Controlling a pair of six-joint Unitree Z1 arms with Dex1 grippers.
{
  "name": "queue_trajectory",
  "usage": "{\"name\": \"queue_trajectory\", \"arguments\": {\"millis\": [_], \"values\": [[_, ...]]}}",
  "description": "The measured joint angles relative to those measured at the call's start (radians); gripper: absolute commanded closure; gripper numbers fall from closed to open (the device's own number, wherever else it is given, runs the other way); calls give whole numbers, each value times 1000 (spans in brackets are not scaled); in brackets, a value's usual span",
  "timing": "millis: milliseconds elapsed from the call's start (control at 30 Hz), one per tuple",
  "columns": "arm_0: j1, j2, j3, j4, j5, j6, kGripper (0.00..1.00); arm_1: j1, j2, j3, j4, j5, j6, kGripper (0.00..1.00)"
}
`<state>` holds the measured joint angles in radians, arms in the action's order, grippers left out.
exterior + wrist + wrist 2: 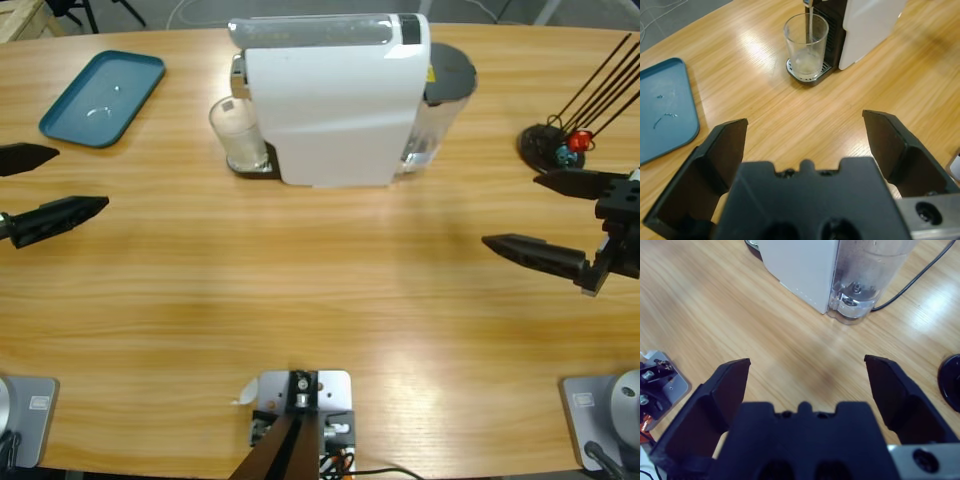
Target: Pour coffee
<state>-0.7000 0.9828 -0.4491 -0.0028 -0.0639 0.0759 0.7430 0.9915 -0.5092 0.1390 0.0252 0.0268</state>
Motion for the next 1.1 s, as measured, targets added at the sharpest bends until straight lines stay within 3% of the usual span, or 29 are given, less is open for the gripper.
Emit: {"name": "queue_trajectory", "arguments": {"millis": [1100], "values": [[0, 0, 11, -21, -10, 7, 23, 0, 4, 1, -13, 0, 0, 0]]}}
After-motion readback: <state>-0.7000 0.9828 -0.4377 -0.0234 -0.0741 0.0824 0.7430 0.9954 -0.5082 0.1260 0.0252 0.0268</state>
